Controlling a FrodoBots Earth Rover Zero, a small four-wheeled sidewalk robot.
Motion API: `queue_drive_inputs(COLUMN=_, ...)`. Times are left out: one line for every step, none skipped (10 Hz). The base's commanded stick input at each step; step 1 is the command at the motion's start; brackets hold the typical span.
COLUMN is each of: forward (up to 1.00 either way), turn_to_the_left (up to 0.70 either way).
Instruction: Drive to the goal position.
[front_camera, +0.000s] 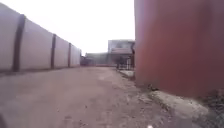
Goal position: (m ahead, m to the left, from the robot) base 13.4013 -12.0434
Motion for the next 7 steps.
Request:
queue_drive_inputs(forward=1.0, turn_to_the_left=0.0)
queue_drive_inputs(forward=1.0, turn_to_the_left=0.0)
queue_drive_inputs(forward=1.0, turn_to_the_left=0.0)
queue_drive_inputs(forward=1.0, turn_to_the_left=0.0)
queue_drive_inputs(forward=1.0, turn_to_the_left=0.0)
queue_drive_inputs(forward=1.0, turn_to_the_left=0.0)
queue_drive_inputs(forward=1.0, turn_to_the_left=0.0)
